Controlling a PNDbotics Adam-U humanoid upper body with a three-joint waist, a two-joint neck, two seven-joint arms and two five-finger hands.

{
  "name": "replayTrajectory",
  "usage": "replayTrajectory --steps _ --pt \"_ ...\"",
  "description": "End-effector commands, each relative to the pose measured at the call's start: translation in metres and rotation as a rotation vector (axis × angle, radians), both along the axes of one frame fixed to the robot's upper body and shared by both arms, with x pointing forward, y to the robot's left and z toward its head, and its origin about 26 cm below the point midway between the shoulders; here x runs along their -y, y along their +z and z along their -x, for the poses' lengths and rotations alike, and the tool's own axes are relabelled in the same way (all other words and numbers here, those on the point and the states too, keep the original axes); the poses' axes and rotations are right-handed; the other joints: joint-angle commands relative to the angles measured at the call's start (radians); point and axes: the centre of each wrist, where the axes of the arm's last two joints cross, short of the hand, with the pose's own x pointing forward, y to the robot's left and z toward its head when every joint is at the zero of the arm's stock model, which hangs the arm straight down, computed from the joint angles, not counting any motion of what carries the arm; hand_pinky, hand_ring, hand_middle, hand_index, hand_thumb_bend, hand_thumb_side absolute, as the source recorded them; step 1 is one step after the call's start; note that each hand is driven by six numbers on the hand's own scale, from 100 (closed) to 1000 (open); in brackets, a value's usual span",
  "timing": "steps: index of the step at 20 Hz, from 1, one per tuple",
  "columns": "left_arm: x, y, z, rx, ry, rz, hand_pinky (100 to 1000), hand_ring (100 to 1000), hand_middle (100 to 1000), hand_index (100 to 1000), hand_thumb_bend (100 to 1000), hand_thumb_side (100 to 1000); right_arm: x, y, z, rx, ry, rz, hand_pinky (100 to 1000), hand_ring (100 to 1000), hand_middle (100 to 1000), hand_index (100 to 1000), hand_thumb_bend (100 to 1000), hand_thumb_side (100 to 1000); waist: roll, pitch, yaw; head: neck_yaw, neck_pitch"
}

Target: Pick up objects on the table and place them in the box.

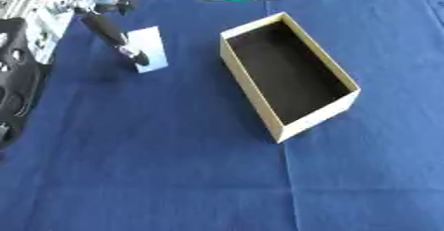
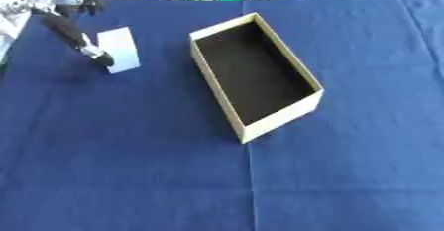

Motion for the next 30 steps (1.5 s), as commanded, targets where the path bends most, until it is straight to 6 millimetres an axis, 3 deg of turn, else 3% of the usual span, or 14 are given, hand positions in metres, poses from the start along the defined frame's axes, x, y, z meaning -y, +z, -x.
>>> replayTrajectory --steps 1,6,16,30 --pt "0.001 0.011 0.0 0.019 -0.002 0.032 833 950 919 1000 838 555 0.0 0.008 0.002 0.02 0.006 0.017 690 771 685 816 100 953 0.008 -0.023 -0.004 0.006 0.0" --pt "0.003 0.004 -0.002 0.011 0.012 0.041 843 964 967 1000 811 534 -0.001 0.008 0.001 0.019 0.01 0.014 691 768 679 814 100 954 0.014 -0.019 -0.012 0.012 -0.002" --pt "-0.003 -0.004 -0.008 0.082 0.107 -0.008 844 971 976 1000 733 554 -0.003 0.007 0.001 0.013 0.018 0.019 692 760 666 806 100 955 0.019 -0.005 -0.026 0.029 -0.009" --pt "-0.006 -0.015 -0.014 0.008 0.084 0.096 827 932 875 934 661 482 -0.005 0.006 0.0 0.021 0.01 -0.005 694 760 659 803 100 952 0.023 0.024 -0.047 0.04 -0.022"
